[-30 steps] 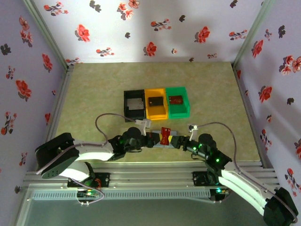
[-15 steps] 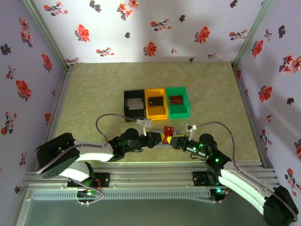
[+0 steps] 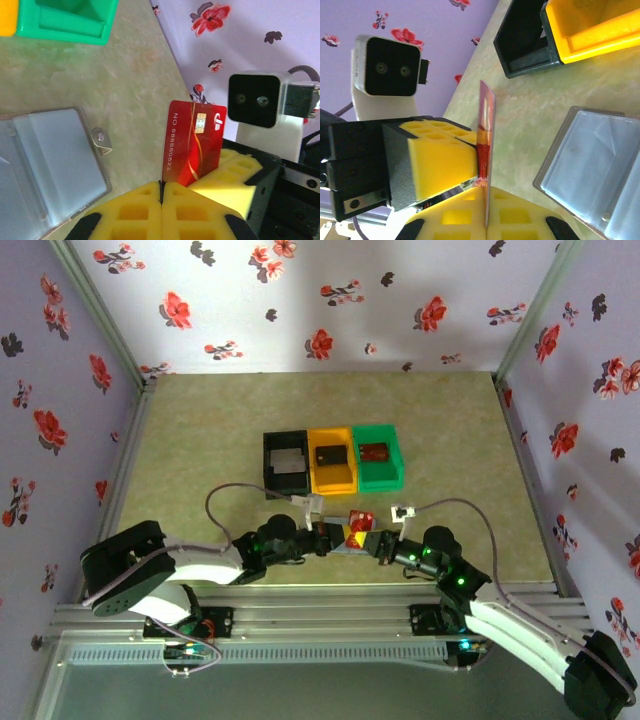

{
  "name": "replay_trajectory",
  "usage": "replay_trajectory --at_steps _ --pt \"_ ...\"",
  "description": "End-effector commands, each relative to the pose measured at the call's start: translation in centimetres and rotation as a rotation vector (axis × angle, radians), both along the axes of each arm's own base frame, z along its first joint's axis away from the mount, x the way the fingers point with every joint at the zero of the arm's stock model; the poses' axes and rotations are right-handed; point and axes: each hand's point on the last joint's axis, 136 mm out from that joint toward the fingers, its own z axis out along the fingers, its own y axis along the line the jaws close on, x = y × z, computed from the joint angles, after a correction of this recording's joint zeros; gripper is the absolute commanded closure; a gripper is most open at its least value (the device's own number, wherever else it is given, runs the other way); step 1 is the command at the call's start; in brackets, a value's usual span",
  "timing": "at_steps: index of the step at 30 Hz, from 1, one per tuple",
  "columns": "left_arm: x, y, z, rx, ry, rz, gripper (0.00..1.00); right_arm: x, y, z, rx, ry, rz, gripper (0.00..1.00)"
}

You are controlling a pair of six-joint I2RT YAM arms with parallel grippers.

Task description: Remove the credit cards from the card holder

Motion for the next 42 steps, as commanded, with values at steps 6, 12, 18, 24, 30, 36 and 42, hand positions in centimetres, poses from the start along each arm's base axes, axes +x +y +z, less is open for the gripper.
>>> replay_trajectory --at_steps 6,12,18,24,30,36,42 --pt "0.1 2.5 0.6 0.078 -0.016 -0.003 0.62 -0.6 0.4 1.3 -0.011 -0.055 0.046 1.00" --pt "-0.3 6.2 3.1 0.297 -0.077 -0.090 0.29 -2.0 1.5 1.6 -0.013 -0.040 0.163 1.00" --pt "-2.1 6.6 4.5 0.427 -0.074 -0.295 0.23 -3.7 3.7 2.8 0.011 -0.019 0.336 1.00" --pt "-4.4 5.6 4.1 0.473 -0.044 -0.505 0.24 -5.6 5.4 3.4 0.019 -0.036 0.461 1.00" --pt "-5.5 5.5 3.8 0.494 -0.027 -0.611 0.36 -7.0 6.3 3.5 0.016 -0.051 0.536 1.00" --pt "-5.0 5.9 4.0 0.452 -0.004 -0.617 0.61 -7.8 6.5 3.4 0.015 -0.061 0.567 1.00" --pt "-5.2 5.5 4.7 0.370 0.019 -0.641 0.86 -8.0 6.5 3.5 0.015 -0.069 0.578 1.00"
